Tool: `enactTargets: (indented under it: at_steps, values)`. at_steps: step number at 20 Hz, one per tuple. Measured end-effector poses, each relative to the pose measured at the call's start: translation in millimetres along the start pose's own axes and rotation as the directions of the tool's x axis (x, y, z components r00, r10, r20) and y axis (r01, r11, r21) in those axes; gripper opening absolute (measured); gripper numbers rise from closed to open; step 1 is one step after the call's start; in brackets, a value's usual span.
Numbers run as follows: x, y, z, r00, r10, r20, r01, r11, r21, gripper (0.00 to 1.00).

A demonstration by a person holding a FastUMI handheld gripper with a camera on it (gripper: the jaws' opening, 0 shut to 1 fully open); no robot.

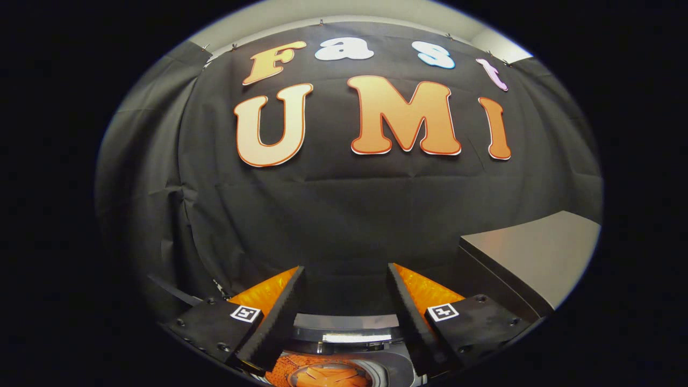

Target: Put the clothes into the washing machine and then close the washing machine lid.

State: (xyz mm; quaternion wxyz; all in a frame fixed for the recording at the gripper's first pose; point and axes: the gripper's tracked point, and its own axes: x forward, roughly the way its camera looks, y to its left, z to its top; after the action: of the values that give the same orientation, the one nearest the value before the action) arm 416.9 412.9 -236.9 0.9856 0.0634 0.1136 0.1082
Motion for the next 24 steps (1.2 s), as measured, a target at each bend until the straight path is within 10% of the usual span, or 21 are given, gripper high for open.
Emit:
enactTargets:
  at_steps: [24]
  values:
    - [-56,0,-77,0.977,-0.002,-0.211,-0.003,1.0,-0.026,0.97]
